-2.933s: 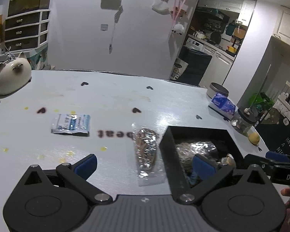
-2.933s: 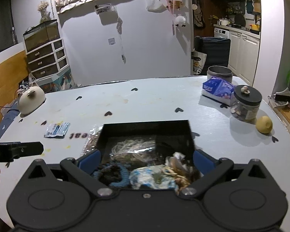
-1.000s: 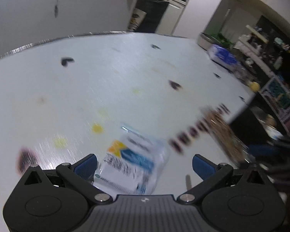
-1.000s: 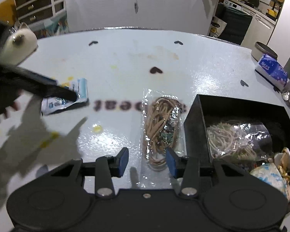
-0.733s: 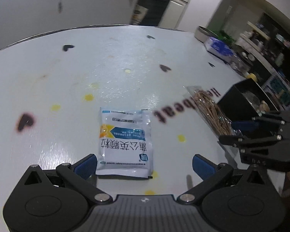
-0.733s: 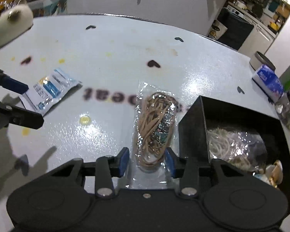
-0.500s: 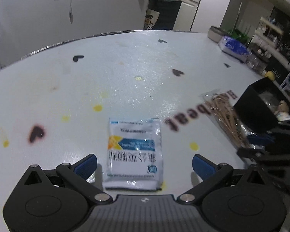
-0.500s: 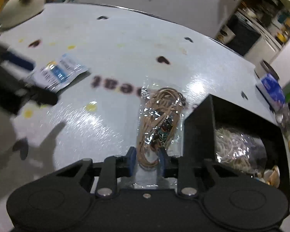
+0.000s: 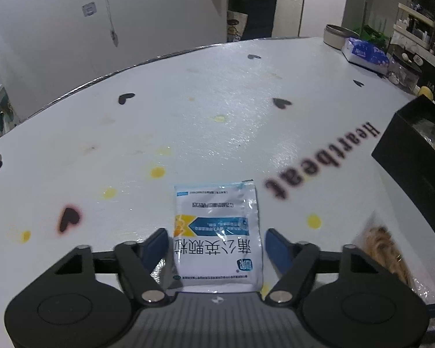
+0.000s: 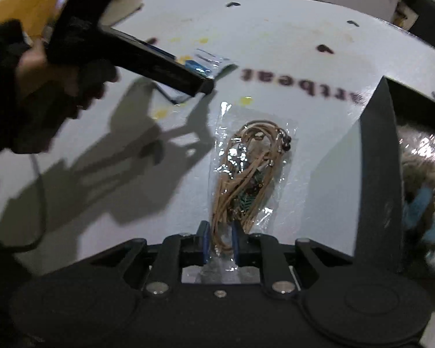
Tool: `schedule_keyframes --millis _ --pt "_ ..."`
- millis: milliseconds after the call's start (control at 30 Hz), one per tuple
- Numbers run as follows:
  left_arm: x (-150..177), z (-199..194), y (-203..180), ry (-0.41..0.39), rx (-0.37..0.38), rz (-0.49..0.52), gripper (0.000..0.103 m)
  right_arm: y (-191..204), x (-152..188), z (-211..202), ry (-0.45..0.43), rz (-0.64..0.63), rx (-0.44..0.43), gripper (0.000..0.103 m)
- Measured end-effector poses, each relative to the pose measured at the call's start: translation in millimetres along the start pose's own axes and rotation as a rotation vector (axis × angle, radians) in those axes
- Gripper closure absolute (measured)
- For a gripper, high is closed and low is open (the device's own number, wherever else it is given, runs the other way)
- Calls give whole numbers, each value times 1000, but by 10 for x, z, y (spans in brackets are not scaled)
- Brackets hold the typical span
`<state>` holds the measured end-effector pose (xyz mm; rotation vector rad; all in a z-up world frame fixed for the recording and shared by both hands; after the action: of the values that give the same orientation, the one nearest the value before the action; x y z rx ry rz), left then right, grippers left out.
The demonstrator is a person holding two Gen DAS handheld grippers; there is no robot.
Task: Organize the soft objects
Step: 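Grasp the medicine sachet with the left tool while the right grasps the brown cord bag, then carry the sachet and cord bag over the box and open both tools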
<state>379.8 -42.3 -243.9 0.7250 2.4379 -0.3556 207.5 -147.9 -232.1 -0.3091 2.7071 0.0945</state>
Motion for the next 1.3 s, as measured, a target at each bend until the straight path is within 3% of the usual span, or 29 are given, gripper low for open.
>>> schedule_keyframes --millis 67,133,233,367,500,567,633,800,1100,1300 --pt "1 -13 -6 1 1 -8 40 -27 -38 -74 -33 29 -2 77" --pt "21 -40 -22 -1 8 -16 42 -107 -89 -117 -65 55 31 51" --pt "84 -109 -36 -3 31 -57 43 -189 -147 -102 -75 97 30 31" --pt "241 -242 -55 -7 54 -135 45 -203 -155 28 -32 121 19 25" --pt "421 -404 -64 -12 70 -222 52 -183 -116 182 14 129 30 27" --pt "507 -475 -63 -15 67 -253 54 -162 -126 189 3 107 51 38" --pt "581 -542 -51 -21 61 -289 55 -170 -135 178 -10 90 71 59" --pt "668 -734 -12 -57 44 -364 55 -178 -158 100 -46 111 42 76" --pt "411 -1191 -105 -199 24 -414 55 -230 -365 -341 -214 98 48 77" --pt "175 -1371 -381 -266 40 -406 55 -410 -447 -692 -307 120 43 77"
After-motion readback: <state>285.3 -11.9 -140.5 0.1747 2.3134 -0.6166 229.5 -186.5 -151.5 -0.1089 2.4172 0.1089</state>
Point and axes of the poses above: each gripper's, at about its wrist camera, not at the fingertips, and z roughly the way its jaws point, y to its left, x to its underside, the point moved 10 cm from there along z, roughly the way its jaws point, and after that the axes turned 8 degrees about x, right-handed, at the moved point
